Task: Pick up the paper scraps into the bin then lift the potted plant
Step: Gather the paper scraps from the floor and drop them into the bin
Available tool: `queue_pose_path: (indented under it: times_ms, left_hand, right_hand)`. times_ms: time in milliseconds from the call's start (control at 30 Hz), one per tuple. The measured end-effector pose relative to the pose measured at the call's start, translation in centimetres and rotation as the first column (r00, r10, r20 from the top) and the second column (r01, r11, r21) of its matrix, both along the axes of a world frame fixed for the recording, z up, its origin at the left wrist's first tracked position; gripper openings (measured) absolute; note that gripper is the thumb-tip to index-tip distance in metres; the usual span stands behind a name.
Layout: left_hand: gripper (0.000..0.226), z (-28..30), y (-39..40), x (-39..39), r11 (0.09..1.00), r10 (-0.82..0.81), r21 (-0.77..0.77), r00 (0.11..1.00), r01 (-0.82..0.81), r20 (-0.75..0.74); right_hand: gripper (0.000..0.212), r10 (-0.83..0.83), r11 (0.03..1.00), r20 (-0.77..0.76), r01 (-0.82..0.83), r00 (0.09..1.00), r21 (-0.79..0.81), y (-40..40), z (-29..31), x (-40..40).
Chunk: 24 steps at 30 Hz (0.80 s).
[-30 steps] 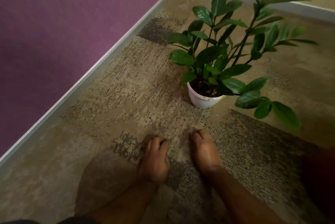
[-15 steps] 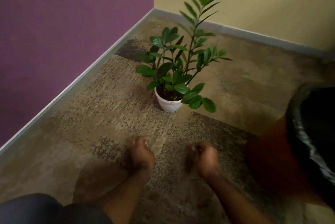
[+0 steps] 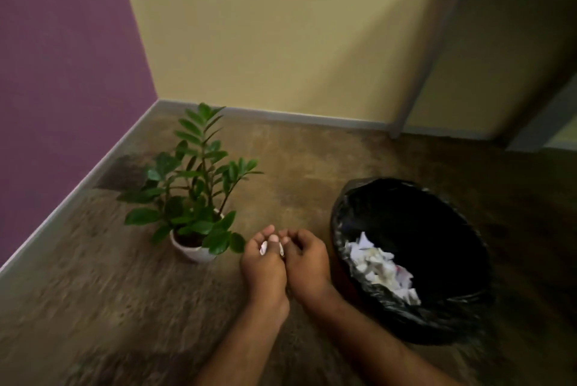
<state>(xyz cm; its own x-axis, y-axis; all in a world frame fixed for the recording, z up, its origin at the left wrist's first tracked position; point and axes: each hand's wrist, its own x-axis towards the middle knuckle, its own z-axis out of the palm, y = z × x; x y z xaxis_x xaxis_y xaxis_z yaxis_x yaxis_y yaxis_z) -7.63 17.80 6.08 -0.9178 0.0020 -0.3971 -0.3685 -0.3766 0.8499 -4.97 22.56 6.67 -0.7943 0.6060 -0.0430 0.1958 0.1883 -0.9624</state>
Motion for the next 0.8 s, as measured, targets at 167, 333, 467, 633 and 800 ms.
queue_pose_path:
  times_ms: [167,333,467,633,800]
  left_hand:
    - [0.018,6.1,5.1,1.1,0.978,-0.205,-0.020,0.962,0.205,-0.181]
    - [0.023,8.3,9.8,3.2,0.890,-0.455,-0.086,0.866,0.447,-0.206]
    - [0.016,8.6,12.4,4.4,0.815,-0.580,-0.146,0.795,0.562,-0.179]
    - [0.013,8.2,14.3,4.1,0.711,-0.699,-0.265,0.695,0.651,-0.169]
    - [0.022,7.2,14.7,4.1,0.618,-0.783,-0.280,0.606,0.734,-0.140]
  right_hand:
    - [0.018,-0.070,0.993,-0.131,0.082,0.989,0.088,5.4,5.0,1.9]
    - [0.017,-0.202,0.971,-0.191,0.221,0.961,0.086,10.1,6.9,5.3]
    - [0.020,-0.265,0.961,-0.188,0.276,0.946,0.036,12.9,6.3,7.4]
    - [0.024,-0.353,0.923,-0.162,0.371,0.922,0.104,15.3,4.8,8.8]
    - [0.020,-0.342,0.908,-0.005,0.332,0.940,0.254,17.4,3.3,9.3]
